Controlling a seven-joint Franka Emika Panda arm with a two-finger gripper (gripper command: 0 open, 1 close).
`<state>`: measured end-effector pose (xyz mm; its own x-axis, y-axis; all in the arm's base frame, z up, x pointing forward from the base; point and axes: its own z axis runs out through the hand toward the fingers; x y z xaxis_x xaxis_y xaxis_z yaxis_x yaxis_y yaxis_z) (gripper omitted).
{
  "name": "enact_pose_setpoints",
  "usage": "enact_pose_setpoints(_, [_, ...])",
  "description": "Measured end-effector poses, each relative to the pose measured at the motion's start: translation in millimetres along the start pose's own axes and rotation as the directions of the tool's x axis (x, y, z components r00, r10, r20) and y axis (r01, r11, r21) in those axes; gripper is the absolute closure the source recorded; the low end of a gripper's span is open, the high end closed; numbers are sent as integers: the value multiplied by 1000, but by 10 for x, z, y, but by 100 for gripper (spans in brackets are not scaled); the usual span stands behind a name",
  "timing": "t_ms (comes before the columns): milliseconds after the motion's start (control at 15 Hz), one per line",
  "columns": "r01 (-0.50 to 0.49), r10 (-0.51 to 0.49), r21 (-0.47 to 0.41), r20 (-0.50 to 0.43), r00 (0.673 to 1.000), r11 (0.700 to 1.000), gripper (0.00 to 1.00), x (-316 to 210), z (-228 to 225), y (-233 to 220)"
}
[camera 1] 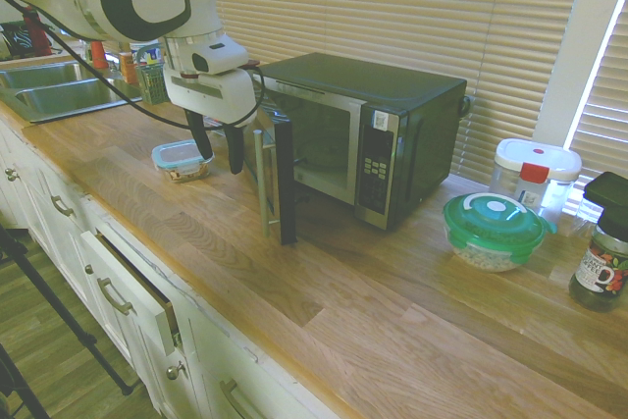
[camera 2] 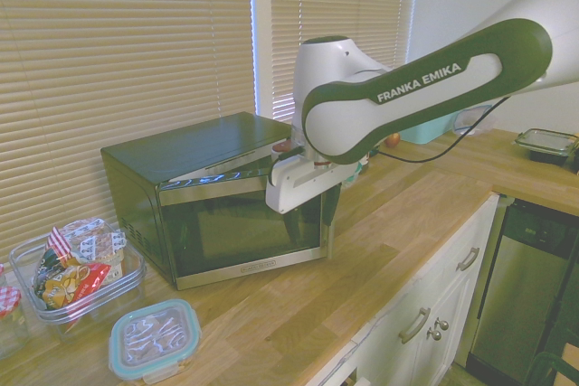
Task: Close the microwave
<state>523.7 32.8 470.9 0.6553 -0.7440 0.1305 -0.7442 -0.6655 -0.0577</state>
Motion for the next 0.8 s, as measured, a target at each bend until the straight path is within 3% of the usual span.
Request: enact_pose_setpoints(800, [-30,30,-11,18,999,999,0,1038,-55,-633])
